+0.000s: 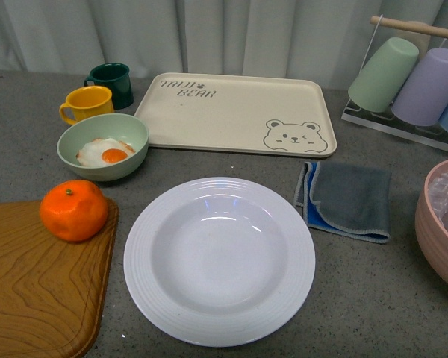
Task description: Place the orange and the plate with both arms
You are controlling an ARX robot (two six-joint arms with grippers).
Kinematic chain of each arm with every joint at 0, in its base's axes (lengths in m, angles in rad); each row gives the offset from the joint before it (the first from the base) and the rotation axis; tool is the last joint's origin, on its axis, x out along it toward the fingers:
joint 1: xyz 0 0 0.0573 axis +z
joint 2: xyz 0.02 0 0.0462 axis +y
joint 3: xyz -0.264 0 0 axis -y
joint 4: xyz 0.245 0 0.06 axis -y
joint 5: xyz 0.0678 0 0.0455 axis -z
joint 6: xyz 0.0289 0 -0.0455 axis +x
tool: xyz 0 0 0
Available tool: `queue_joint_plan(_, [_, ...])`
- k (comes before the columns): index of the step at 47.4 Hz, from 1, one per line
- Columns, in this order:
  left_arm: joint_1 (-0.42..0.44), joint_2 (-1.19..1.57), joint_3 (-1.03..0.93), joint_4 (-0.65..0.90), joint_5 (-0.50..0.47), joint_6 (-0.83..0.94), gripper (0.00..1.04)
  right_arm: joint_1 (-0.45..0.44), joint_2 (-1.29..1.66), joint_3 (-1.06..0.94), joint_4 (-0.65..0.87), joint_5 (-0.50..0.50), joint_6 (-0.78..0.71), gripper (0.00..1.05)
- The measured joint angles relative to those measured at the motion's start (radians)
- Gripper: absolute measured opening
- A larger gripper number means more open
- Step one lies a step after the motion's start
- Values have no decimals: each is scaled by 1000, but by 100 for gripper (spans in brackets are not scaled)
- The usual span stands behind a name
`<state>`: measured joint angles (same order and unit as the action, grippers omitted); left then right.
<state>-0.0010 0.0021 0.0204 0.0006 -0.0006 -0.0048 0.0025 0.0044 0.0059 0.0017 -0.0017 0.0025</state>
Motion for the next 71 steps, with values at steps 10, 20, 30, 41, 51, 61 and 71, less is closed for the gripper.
queue_joint_plan(10, [0,0,0,0,0,0,98,0,0,0,0,0,0,95])
queue_joint_plan(20, [0,0,0,0,0,0,98,0,0,0,0,0,0,95])
queue_joint_plan(30, [0,0,0,0,0,0,98,0,0,0,0,0,0,95])
queue_joint_plan(41, [0,0,0,0,0,0,98,0,0,0,0,0,0,95])
queue_joint_plan(51, [0,0,0,0,0,0,98,0,0,0,0,0,0,95])
queue_joint_plan(61, [-14,23,16,-53,-35,-35,98,0,0,0,0,0,0,95])
queue_joint_plan(71, [-127,328,85,-142,-133,-180,98,0,-1,0,0,0,0,95])
